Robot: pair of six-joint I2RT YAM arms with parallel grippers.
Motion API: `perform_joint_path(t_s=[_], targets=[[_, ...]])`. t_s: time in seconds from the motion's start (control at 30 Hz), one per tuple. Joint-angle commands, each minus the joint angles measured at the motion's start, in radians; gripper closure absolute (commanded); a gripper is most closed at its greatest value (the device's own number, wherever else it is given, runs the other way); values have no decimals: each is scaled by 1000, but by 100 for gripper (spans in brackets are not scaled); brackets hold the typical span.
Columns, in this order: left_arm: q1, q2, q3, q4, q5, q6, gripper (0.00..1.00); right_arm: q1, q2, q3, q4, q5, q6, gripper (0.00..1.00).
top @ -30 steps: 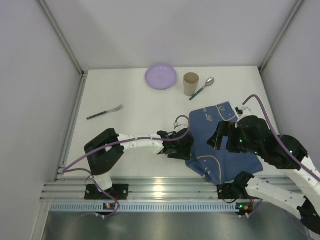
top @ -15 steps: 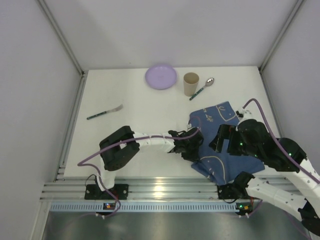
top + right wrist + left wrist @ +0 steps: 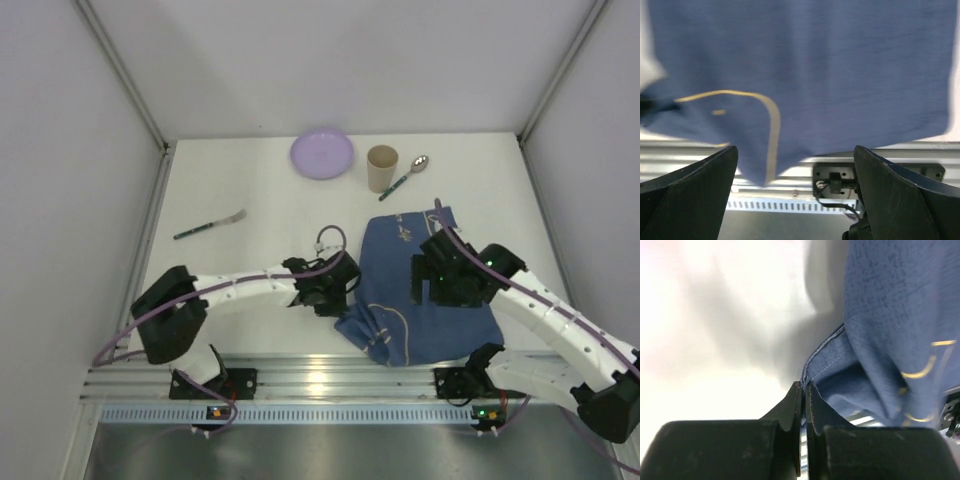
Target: Set the dinner table for one person
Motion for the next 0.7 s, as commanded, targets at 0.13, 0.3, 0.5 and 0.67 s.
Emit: perform_joint_path(t_s=[0.13, 0.3, 0.5, 0.67], targets=[[36, -313, -139, -257, -175, -132, 100, -175, 124, -125, 119, -69, -83, 0], [39, -460, -255, -290, -178, -199, 100, -180, 172, -231, 134, -148, -17, 0], [39, -528, -314, -297, -180, -222, 100, -159, 98, -368, 196, -214, 78, 0], [39, -523, -300, -310, -186, -196, 100, -160, 159, -406, 278, -195, 90, 1]])
